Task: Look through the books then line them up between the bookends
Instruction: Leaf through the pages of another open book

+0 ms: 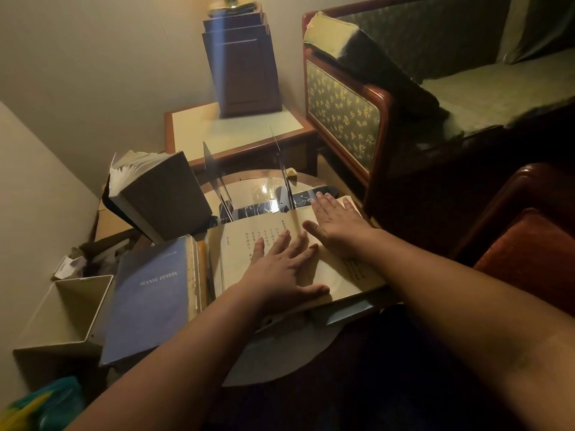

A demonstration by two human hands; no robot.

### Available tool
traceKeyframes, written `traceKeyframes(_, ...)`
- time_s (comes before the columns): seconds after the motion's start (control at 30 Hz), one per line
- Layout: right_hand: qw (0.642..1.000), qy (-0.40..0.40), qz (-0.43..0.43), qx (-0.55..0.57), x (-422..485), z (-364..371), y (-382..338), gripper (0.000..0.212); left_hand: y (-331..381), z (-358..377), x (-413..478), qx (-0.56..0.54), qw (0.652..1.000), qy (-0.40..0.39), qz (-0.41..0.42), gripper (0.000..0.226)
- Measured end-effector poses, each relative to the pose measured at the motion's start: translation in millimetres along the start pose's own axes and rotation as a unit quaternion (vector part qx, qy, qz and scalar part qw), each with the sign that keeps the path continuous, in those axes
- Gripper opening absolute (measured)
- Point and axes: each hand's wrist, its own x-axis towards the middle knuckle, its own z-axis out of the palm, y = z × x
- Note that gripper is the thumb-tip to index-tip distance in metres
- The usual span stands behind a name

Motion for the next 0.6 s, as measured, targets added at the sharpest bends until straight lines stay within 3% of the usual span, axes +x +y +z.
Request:
traceKeyframes(0.2, 1.0, 0.008, -0.021, -0.016, -13.6, 1.9, 5.3, 0.089, 2.5, -2.7, 0.4, 0.005, 1.0, -0.009, -0.007, 0.092)
traceKeyframes(0.6, 0.992, -0.087, -0.068, -0.056, -128.8, 4.1, 10.6, 0.091, 0.2, -2.4, 2.3, -0.015, 1.0, -0.004, 0.0, 0.095)
